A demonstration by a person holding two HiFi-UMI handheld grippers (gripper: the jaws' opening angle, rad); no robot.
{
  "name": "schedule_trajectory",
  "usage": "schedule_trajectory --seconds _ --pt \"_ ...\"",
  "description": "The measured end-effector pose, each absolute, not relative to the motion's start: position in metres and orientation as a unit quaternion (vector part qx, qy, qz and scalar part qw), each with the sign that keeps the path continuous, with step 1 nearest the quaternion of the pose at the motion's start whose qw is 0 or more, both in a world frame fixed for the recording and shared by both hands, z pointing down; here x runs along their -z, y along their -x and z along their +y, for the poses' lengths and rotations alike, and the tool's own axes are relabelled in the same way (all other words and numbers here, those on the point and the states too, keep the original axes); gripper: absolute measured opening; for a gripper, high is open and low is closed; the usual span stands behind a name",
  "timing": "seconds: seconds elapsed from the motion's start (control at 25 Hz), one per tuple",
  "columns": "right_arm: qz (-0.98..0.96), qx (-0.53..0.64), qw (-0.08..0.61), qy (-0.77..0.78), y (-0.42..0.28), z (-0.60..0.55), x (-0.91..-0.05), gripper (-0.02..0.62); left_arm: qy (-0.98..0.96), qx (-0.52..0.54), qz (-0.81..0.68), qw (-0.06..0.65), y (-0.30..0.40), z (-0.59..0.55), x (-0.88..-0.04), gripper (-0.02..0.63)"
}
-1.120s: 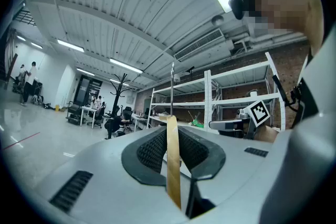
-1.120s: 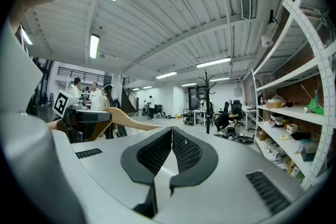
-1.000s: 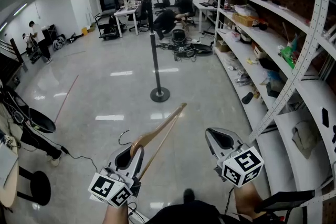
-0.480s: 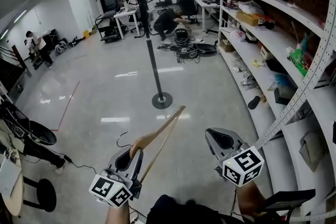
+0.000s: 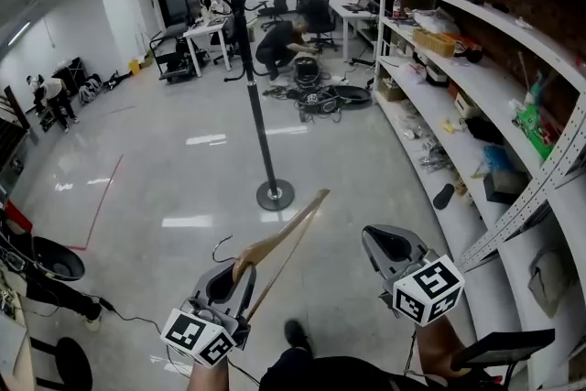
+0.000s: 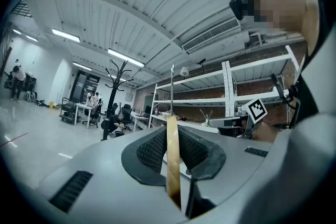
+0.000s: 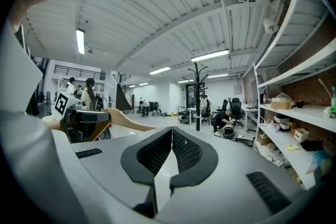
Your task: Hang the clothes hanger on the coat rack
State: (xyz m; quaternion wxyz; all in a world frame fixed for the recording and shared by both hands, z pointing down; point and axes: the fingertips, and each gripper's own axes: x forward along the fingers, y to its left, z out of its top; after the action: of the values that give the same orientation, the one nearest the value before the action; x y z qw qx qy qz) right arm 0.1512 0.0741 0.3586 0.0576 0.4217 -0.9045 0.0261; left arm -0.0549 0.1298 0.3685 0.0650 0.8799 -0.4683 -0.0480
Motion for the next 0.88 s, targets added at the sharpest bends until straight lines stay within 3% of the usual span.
schedule_trajectory --seconds 0.36,0.88 --pt "-0.895 -0.032 0.064 -0.440 -0.084 -0.052 -0.356 0.008 -0.890 0.052 -0.449 0.052 0.120 0.010 -0.372 0.052" --pt "-0.899 -0.049 0.072 -0.428 -0.041 -0.173 -0.372 0.008 -0.896 0.054 -0.434 0.070 0.144 -0.117 -0.382 0.052"
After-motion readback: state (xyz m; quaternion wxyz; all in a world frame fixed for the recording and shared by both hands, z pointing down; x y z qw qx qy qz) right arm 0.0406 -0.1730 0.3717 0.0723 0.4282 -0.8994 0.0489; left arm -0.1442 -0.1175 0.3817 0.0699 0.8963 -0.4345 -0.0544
